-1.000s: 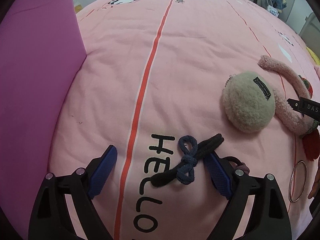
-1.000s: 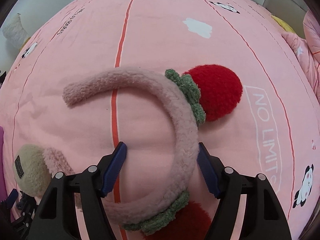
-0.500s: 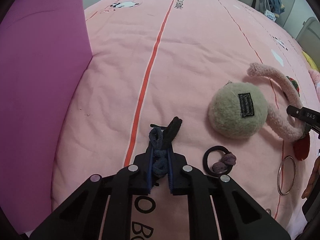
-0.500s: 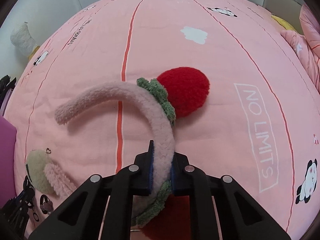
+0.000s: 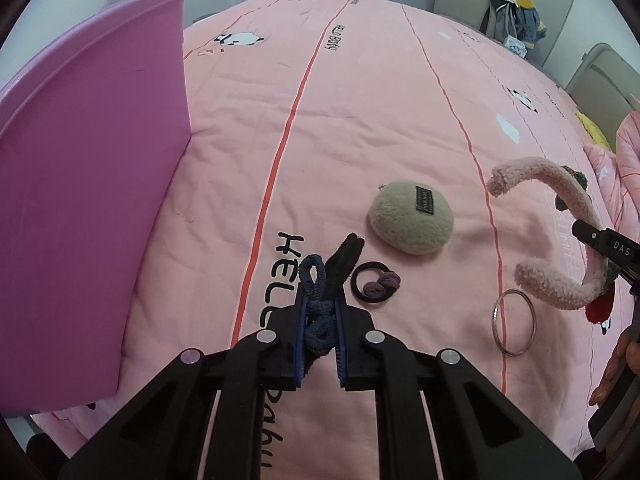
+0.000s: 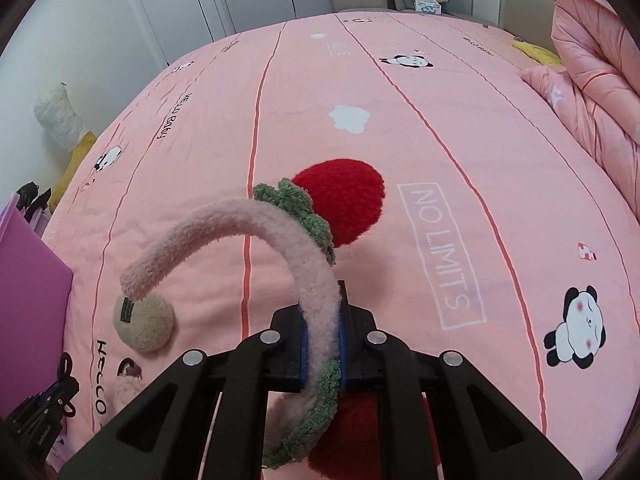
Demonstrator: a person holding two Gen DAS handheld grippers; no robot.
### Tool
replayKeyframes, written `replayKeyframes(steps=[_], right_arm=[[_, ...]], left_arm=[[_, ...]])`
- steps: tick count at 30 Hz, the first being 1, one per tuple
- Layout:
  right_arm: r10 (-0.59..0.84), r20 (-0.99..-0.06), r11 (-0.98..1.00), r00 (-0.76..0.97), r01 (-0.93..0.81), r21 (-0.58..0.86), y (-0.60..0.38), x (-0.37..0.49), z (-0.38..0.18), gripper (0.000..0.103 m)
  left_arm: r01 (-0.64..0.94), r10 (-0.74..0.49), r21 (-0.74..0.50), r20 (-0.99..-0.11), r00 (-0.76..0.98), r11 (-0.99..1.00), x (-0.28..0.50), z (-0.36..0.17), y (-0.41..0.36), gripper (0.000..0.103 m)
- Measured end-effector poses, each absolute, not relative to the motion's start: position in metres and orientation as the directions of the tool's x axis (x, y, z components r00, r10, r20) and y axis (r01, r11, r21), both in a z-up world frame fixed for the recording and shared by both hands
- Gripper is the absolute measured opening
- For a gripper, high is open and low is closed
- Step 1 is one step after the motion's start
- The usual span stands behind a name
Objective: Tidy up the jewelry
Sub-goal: 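Lift the hair tie and headband and carry both over the purple tub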
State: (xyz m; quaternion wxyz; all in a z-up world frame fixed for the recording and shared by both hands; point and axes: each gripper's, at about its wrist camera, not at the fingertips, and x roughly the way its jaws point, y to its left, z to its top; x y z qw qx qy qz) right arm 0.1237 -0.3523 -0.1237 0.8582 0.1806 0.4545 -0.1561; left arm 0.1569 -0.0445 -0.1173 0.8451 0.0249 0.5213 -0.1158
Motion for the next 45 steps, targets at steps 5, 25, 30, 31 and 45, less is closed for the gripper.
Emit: replayKeyframes(steps=[5,25,30,31,45], right_arm=[[-0.098,-0.812,0.883,0.575,0.426,0.195,-0.343,0.094,-0.095,0.011],[0.084,-0.665,0.943,0.742,0.156,0.294,-0.221,0.063,0.029,0.011],[0.152,-0.646,0.960,0.748,0.045,0.278,-0.163,0.089,0.056,0.011],[0.162,-0.646,0.962,0.746,0.025,0.270,-0.154,0.095,0.059,0.011],[0.201,-0.716,0.978,0.669,-0.177,0.109,-0.005,0.190,0.056,0.011]], left_arm=[[0.233,-0.193,-0.096,-0.876,0.441,0.968,0.137,-0.094,-0.040,0.012],[0.161,-0.187,-0.104,-0.720,0.669,0.981,0.070,0.052,0.060,0.012],[0.064,-0.107,-0.086,-0.707,0.700,0.994,0.078,0.068,0.114,0.012],[0.049,-0.096,-0.087,-0.706,0.702,0.995,0.079,0.068,0.123,0.012],[-0.091,-0.009,-0.091,-0.751,0.661,0.992,0.130,0.042,0.219,0.012]])
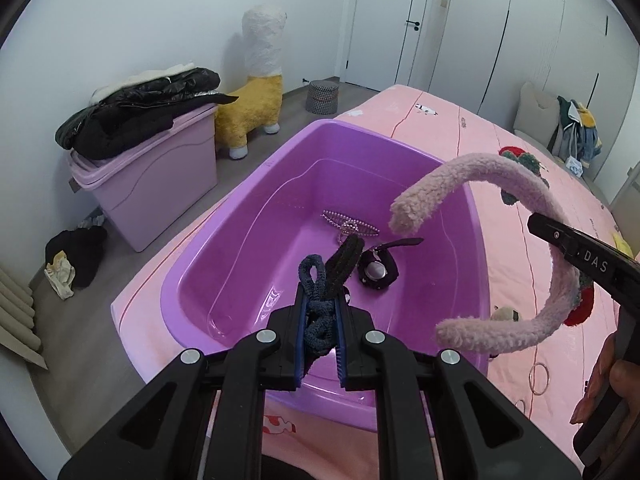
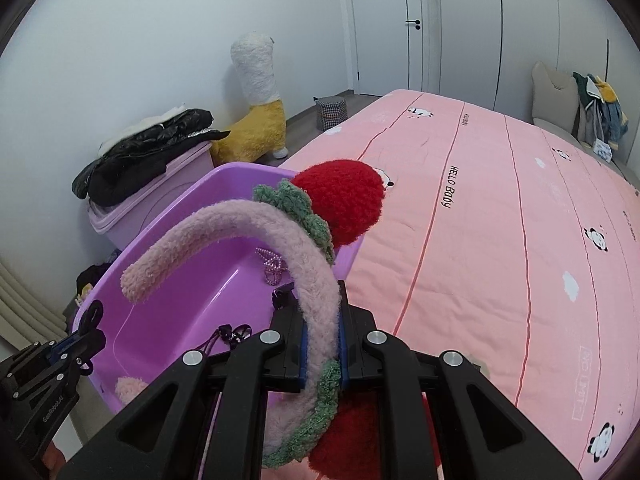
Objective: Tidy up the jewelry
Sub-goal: 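Lift the hair tie and headband and carry both over the purple tub, then open both tools to drop the hair tie and headband into the tub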
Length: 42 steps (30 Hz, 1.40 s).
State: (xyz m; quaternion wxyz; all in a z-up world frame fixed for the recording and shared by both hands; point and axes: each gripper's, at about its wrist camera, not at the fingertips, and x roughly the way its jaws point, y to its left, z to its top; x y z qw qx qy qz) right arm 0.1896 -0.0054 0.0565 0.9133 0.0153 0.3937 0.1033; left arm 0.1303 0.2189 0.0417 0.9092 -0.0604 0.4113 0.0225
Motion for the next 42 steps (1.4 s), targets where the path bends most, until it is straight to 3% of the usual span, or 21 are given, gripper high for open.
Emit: replayKeyframes(steps=[19,20,21,22,23,24,25,27,42], right_arm=[[0.108,-0.825,0.961,0.554,-0.270,-0.056,0.069,0.269,-0.003,0.012],[0.110,-0.829,0.961,0.548,-0.272,-0.052,0.071,0.272,-0.005,0.014],[0.110,-0.835,0.960,0.539,-0.274,-0.050,0.072,0.273,-0.007,0.023],[0.100,-0.838,0.961,0.537,-0.270,-0.059,0.072,0.274,-0.008,0.032],[0.091,-0.832,0.962,0.548,-0.265,-0.069,0.072,0.274,-0.007,0.049],[0.083,-0.823,0.963,0.562,-0.258,-0.079,0.072,0.272,-0.006,0.055],[0.080,-0.816,0.963,0.573,-0.255,-0.085,0.071,0.270,-0.004,0.056],[0.072,-0.814,0.963,0.576,-0.252,-0.094,0.069,0.270,-0.003,0.057],[0.096,-0.800,0.975,0.592,-0.216,-0.043,0.049,0.255,0.012,0.057]], left_arm=[[-0.187,0.007,-0.108,-0.851,0.525,0.976,0.184,-0.009,0.238,0.012],[-0.190,0.007,-0.108,-0.853,0.522,0.976,0.185,-0.011,0.239,0.013],[-0.192,0.008,-0.108,-0.855,0.518,0.975,0.185,-0.011,0.240,0.014],[-0.195,0.011,-0.105,-0.856,0.516,0.975,0.186,-0.011,0.240,0.019],[-0.192,0.013,-0.101,-0.856,0.517,0.976,0.185,-0.011,0.239,0.024],[-0.184,0.017,-0.094,-0.851,0.524,0.978,0.185,-0.008,0.236,0.042],[-0.174,0.028,-0.079,-0.841,0.541,0.982,0.183,-0.005,0.233,0.061],[-0.180,0.059,-0.055,-0.820,0.569,0.982,0.178,0.001,0.230,0.081],[-0.210,0.041,-0.092,-0.830,0.557,0.973,0.166,0.006,0.233,0.081]])
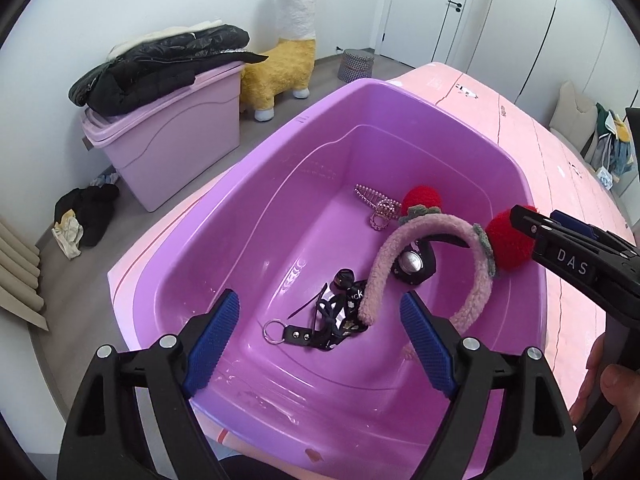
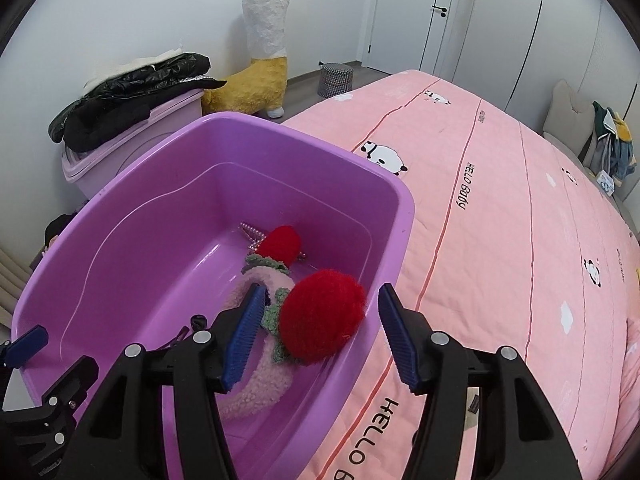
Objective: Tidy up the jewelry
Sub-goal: 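Open both tools to drop the hair tie and headband into the tub, then move both open tools back over the bed toward the hair tie and bangles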
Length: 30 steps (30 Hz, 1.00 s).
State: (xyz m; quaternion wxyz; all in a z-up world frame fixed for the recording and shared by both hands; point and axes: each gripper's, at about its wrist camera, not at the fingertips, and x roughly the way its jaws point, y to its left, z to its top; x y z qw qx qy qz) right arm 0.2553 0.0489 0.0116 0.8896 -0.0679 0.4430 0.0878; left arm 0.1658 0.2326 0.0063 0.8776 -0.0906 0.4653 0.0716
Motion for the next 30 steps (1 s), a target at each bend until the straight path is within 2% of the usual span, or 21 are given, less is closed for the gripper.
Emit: replayKeyframes(steps=[30], right_arm=[[0.173,-0.758,0.982,0.628,-0.173,0.080,-0.003,0.169,0.041,0.057]], left_arm=[[-0.177,0.056,-0.069,-0.784,0.619,0.982,0.104,0.048,0.200,0.081]])
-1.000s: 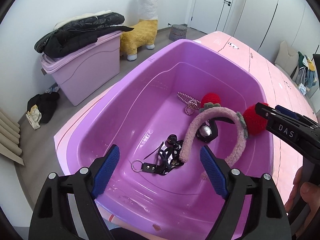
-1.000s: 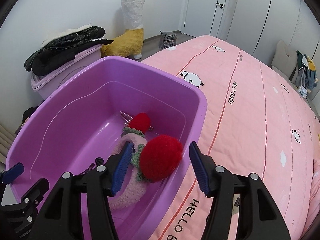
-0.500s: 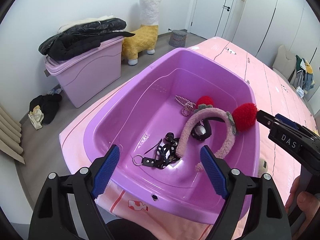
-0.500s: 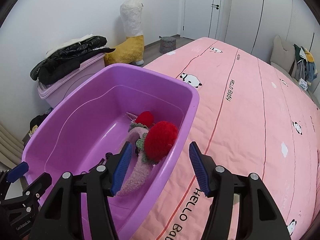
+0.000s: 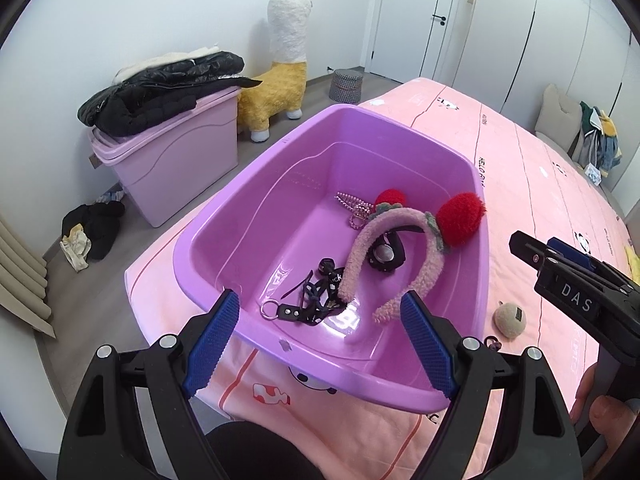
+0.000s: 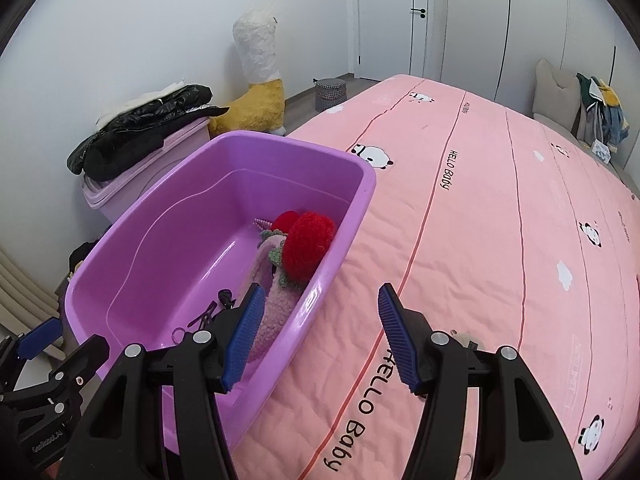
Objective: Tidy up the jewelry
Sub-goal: 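Move both open tools back over the bed toward the hair tie and bangles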
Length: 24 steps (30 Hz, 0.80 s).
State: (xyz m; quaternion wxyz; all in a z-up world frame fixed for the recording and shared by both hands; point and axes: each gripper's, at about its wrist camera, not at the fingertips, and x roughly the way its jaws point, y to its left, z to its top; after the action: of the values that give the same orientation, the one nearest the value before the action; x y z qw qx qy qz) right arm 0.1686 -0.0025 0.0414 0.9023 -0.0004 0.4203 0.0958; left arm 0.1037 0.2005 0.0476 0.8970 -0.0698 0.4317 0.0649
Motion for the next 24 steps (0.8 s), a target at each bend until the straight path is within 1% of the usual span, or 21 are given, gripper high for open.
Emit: replayKeyframes(steps=[17,24], right_arm=[[0.164,-0.735,0.986,0.658,-0.093,0.138,-0.066,0.100,0.045,0.057],[0.154,-0.740,0.985,0.654,-0.039,0.170,-0.103,0.061,0.033,0.058]], left_arm=[[-0.097,0.017,-0.059,-0.767,0.642,0.994,0.064,0.061,0.154,0.081],[-0.044,-0.032,-0.077,-0.776,0.630,0.996,0.049,0.058,0.126,0.081]])
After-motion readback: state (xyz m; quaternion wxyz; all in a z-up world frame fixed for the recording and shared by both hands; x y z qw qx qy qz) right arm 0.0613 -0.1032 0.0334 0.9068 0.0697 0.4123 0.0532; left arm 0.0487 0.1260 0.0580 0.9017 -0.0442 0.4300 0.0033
